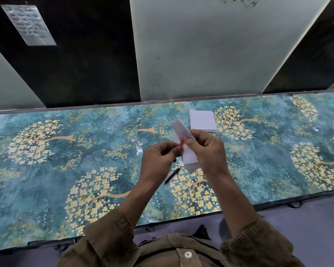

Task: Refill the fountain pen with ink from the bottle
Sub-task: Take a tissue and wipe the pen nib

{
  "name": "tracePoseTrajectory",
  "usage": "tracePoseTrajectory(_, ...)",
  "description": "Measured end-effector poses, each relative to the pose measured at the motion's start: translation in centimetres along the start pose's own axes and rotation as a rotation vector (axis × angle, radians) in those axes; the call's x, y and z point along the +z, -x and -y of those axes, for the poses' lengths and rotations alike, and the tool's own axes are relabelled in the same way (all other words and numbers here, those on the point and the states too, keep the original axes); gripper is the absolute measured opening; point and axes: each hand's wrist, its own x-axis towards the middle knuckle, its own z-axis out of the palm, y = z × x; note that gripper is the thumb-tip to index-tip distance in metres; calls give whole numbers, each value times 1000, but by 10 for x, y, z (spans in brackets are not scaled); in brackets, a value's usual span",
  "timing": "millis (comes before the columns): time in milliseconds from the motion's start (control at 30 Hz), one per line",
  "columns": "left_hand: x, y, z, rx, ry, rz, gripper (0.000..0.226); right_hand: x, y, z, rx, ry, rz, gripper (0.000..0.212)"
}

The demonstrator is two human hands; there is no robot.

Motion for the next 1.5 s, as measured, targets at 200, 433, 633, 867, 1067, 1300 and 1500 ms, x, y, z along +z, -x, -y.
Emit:
tracePoseTrajectory(200, -5, -3, 12, -80, 7, 0, 4, 2, -2, -5, -22, 105, 21, 16)
tracePoseTrajectory(433, -17, -12, 20, -132, -22, -116, 4, 2, -29, -13, -30, 198, -35, 17)
tracePoseTrajectory(633, -27, -23, 31, -165, 20, -216, 3, -16, -65, -40, 58, 445, -65, 9)
tracePoseTrajectory(867, -21, -32, 34, -176, 40, -292, 4, -22, -102, -58, -1, 871, 106, 13)
tracePoseTrajectory(1067, -19, -27, 35, -200, 49, -403, 5, 6, -135, -84, -280, 1137, 198, 4)
tracePoseTrajectory(1300, -18, -10, 39, -244, 25, -460, 8, 8, -120, -146, -137, 1439, 668, 31)
tracePoseTrajectory(1500, -13, -6, 42, -267, 23, -468, 6, 3, -120, -148, -207, 1350, 569, 31)
